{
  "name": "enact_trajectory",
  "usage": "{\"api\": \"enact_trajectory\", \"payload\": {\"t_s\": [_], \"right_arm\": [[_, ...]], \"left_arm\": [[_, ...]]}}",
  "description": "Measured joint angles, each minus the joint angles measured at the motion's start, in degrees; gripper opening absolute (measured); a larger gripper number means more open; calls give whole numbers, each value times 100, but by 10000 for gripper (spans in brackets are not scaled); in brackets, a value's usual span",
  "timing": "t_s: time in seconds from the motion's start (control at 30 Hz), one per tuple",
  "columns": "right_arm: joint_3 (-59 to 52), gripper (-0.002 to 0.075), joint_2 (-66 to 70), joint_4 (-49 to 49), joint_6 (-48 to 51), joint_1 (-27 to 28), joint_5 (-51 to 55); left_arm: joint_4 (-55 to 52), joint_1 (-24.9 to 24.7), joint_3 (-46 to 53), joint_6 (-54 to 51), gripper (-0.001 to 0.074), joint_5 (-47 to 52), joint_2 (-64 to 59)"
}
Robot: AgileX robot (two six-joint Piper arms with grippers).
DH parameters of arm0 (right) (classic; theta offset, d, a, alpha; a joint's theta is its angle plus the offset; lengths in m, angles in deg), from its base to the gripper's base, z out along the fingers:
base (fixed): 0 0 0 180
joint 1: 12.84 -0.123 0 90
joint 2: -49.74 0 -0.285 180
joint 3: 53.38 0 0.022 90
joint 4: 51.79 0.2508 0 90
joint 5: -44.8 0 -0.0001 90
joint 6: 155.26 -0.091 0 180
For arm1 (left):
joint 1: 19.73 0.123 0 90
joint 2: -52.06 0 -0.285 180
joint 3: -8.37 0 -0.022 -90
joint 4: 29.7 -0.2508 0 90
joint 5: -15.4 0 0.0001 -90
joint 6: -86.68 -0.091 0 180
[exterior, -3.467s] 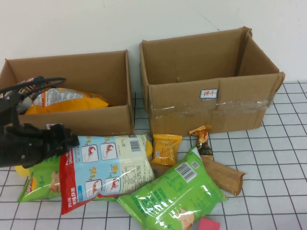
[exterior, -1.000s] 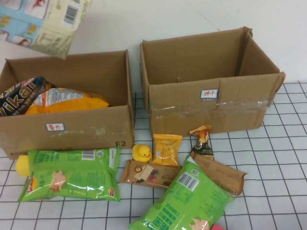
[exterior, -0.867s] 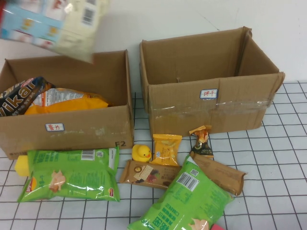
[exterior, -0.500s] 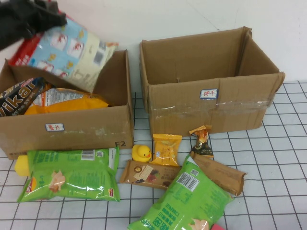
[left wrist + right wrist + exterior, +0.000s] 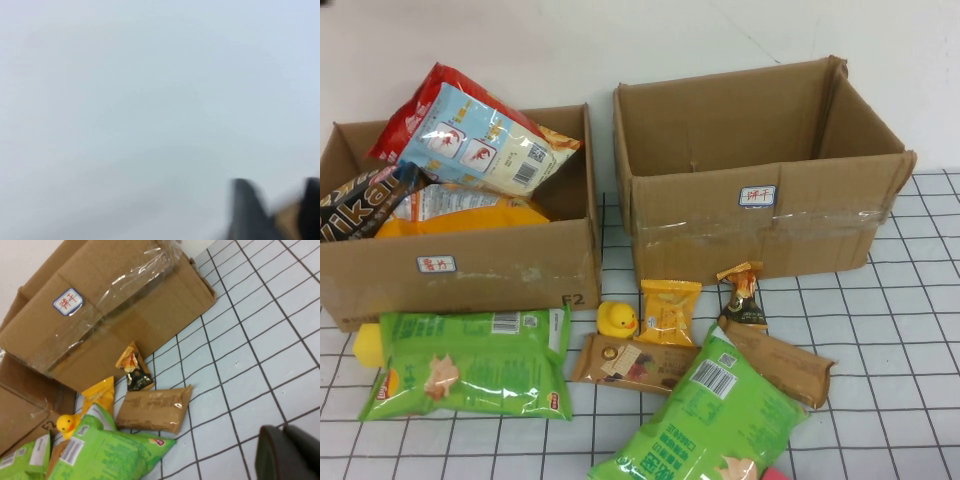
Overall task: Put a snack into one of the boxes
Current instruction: Place the potato chip in the potato chip box, then pick up the biscuit
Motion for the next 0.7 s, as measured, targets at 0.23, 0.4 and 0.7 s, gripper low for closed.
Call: {"api": "enact_trajectory", "payload": {"t_s": [0.23, 0.4, 0.7], "right_arm": [[0, -1, 0, 310, 418, 0, -14], [0, -1, 0, 1355, 1807, 0, 37], [836, -1, 545, 1586, 3650, 0, 359]], "left_arm": [[-2263, 0, 289, 1981, 18, 2645, 1226], [-2669, -10, 2111, 2205, 1, 1738, 2448], [-2566, -10, 5101, 2411, 0, 7, 4754]]}}
